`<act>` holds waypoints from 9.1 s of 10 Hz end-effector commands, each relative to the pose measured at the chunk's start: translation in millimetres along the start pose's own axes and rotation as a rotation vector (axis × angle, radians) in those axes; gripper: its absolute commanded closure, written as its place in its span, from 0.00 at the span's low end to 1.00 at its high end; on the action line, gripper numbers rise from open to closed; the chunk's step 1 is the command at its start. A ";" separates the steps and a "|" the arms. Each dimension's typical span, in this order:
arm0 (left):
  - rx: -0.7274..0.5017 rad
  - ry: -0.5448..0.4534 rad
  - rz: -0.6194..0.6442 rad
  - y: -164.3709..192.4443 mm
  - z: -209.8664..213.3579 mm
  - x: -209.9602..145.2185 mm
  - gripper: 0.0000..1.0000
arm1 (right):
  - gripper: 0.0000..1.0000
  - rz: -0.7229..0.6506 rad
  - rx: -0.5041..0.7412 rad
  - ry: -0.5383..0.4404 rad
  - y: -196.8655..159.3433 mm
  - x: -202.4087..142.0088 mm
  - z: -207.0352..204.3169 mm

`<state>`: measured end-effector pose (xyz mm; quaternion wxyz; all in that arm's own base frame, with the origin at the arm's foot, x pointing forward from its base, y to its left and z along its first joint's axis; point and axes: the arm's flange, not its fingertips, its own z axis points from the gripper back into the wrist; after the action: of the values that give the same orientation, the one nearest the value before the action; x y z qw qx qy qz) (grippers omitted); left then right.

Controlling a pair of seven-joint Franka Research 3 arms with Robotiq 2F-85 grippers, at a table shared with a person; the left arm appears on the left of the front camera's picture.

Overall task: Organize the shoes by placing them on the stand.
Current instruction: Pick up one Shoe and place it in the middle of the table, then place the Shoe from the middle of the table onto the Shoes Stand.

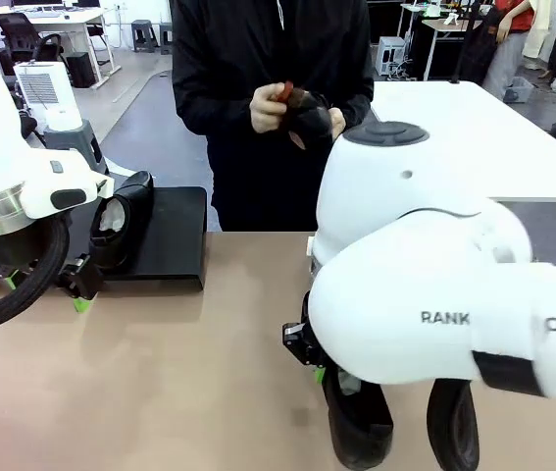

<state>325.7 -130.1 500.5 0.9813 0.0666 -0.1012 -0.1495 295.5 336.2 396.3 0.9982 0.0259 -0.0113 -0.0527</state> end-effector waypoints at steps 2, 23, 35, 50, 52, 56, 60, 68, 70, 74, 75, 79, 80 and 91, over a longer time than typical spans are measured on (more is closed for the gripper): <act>-0.013 -0.010 0.014 -0.2 -0.7 -0.2 0.06 | 1.00 -0.090 -0.016 -0.038 19.5 4.6 -33.1; -0.013 -0.010 0.014 -0.2 -0.7 -0.2 0.06 | 0.00 -0.059 -0.015 0.011 17.7 8.6 -31.8; -0.013 -0.010 0.014 -0.2 -0.7 -0.2 0.06 | 0.00 -0.059 0.110 -0.154 -132.2 24.3 95.4; -0.267 0.022 0.216 -225.7 23.8 -90.4 0.06 | 0.00 -0.202 0.031 -0.107 -229.4 66.3 82.8; -0.282 0.035 0.195 -246.7 5.8 -91.3 0.06 | 0.00 -0.202 0.031 -0.107 -229.4 66.3 82.8; -0.357 -0.139 0.041 -326.7 -25.7 -47.5 0.06 | 0.00 -0.202 0.031 -0.107 -229.4 66.3 82.8; -0.308 -0.067 0.075 -346.2 -61.9 -16.3 0.06 | 0.00 -0.202 0.031 -0.107 -229.4 66.3 82.8; -0.203 0.004 0.259 -345.1 -101.2 11.9 0.06 | 0.00 -0.202 0.031 -0.107 -229.4 66.3 82.8; -0.205 -0.007 0.259 -347.4 -105.3 13.6 0.32 | 0.00 -0.202 0.031 -0.107 -229.4 66.3 82.8; -0.199 0.011 0.270 -351.3 -109.3 12.6 1.00 | 0.00 -0.202 0.031 -0.107 -229.4 66.3 82.8; -0.197 0.013 0.277 -350.6 -108.8 11.7 1.00 | 0.00 -0.202 0.031 -0.107 -229.4 66.3 82.8; -0.199 0.018 0.282 -350.2 -109.4 10.5 1.00 | 0.00 -0.202 0.031 -0.107 -229.4 66.3 82.8; -0.203 0.029 0.279 -351.2 -110.3 8.9 1.00 | 0.00 -0.202 0.031 -0.107 -229.4 66.3 82.8; -0.239 -0.179 0.262 -148.2 -6.5 0.8 1.00 | 0.00 -0.202 0.031 -0.107 -229.4 66.3 82.8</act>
<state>295.2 -258.0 471.6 0.9817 -0.0539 -0.1720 -0.0607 334.9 97.1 467.6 0.9844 0.0307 -0.0641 -0.1609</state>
